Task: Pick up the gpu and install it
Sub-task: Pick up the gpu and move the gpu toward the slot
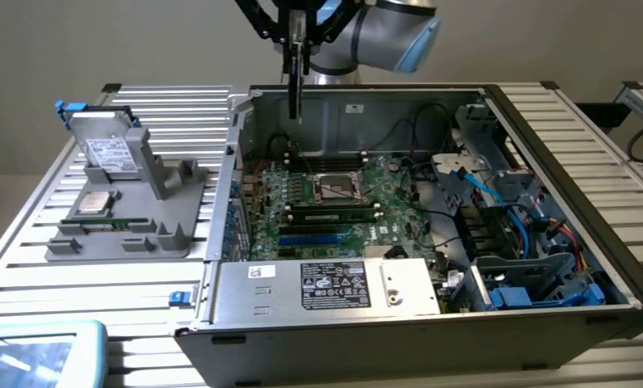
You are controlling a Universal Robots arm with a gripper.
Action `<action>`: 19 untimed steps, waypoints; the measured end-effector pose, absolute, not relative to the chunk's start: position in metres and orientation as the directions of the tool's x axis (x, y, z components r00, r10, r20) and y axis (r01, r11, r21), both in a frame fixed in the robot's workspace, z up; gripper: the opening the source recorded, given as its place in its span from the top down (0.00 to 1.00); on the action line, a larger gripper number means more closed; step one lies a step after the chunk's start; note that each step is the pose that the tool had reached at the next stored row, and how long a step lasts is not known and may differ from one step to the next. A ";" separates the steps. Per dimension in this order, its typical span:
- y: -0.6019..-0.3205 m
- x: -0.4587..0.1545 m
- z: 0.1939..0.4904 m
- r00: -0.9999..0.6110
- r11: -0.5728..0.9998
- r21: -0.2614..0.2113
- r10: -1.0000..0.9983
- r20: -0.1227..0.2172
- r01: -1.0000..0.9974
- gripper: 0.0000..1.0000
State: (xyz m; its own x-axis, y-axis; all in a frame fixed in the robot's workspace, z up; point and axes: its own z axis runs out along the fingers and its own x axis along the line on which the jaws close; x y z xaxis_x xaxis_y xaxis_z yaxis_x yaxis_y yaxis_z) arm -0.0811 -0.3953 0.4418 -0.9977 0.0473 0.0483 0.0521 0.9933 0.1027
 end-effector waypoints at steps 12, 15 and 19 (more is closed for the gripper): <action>-0.407 -0.027 0.426 -0.998 0.993 0.103 0.047 0.048 0.052 0.73; -0.407 -0.015 0.425 -0.998 0.993 0.103 0.047 0.048 0.052 0.73; -0.407 -0.012 0.425 -0.998 0.993 0.103 0.047 0.048 0.052 0.73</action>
